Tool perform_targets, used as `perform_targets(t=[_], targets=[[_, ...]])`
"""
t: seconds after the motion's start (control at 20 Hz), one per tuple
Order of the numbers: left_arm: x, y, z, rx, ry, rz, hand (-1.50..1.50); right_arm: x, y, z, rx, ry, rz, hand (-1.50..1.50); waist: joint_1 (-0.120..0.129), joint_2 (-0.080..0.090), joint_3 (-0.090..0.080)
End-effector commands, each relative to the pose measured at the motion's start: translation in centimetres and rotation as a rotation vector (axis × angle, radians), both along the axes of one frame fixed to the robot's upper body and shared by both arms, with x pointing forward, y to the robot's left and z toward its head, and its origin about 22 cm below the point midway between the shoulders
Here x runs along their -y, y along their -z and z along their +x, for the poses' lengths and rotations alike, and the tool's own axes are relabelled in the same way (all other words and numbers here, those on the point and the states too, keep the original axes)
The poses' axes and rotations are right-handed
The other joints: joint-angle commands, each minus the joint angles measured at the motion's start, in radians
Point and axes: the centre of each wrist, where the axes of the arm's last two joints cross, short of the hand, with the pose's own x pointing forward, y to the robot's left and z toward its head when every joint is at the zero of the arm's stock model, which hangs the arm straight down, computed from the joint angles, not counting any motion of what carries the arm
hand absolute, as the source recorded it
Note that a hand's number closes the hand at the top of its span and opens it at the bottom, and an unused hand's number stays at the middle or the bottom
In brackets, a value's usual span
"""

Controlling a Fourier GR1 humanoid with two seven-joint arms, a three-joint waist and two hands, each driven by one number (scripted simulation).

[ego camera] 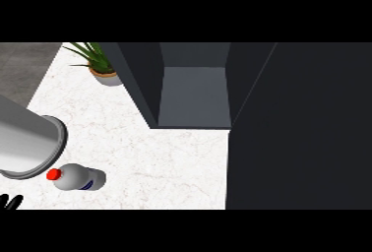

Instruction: Pick up the bottled water, place it into the cabinet and close the cabinet

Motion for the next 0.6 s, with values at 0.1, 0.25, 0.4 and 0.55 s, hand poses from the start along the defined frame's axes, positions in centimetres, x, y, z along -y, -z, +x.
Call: perform_targets(t=[0.1, 0.25, 0.4, 0.55], targets=[[-0.2, -0.3, -2.4, -0.012, -0.048, 0.038, -1.50, -1.2, -2.1, -3.4, 0.004, -0.016, 0.022, -1.50, -0.006, 0.001, 0.000], [-1.4, 1.5, -3.7, -0.017, -0.068, 0.032, -1.50, -0.6, -1.9, -4.4, 0.005, 0.001, 0.010, -1.50, -0.006, -0.002, 0.000], [-1.0, 1.0, -2.1, -0.014, -0.092, 0.042, -1.50, -0.6, -1.8, -4.9, -0.006, -0.016, 0.023, -1.50, -0.018, 0.002, 0.000], [-1.1, 4.9, -1.5, -0.009, -0.155, 0.017, -1.50, -0.2, -0.1, -5.2, -0.017, -0.031, 0.025, -1.50, -0.023, 0.000, 0.000]])
